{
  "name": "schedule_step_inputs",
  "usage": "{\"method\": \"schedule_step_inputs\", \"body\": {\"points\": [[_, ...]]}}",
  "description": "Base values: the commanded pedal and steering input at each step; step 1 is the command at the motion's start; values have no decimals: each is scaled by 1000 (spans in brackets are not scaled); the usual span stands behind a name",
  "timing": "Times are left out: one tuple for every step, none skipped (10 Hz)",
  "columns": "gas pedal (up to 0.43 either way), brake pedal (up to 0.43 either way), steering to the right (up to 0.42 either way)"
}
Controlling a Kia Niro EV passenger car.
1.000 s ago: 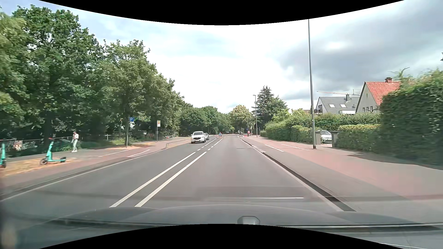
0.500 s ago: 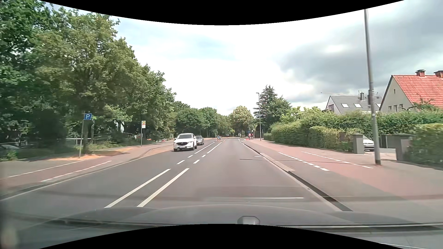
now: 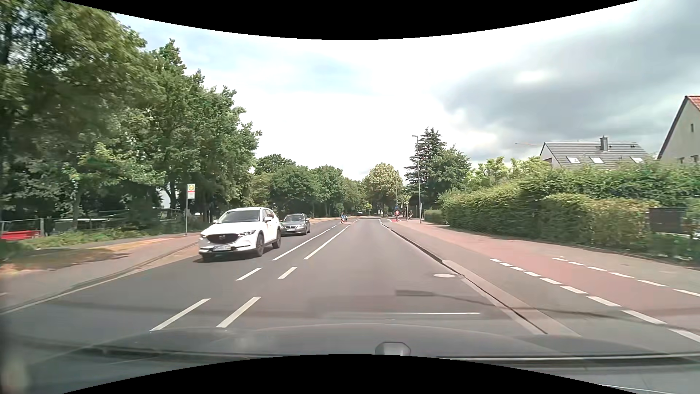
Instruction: Follow the waypoints while adhering to traffic rules and regulations
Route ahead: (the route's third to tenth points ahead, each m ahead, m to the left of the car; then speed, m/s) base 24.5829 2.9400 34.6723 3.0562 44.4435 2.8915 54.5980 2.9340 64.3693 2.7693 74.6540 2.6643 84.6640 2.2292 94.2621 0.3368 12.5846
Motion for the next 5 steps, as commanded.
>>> {"method": "schedule_step_inputs", "body": {"points": [[157, 18, -3], [157, 18, -3], [157, 18, -3], [157, 18, -2], [157, 12, -1]]}}
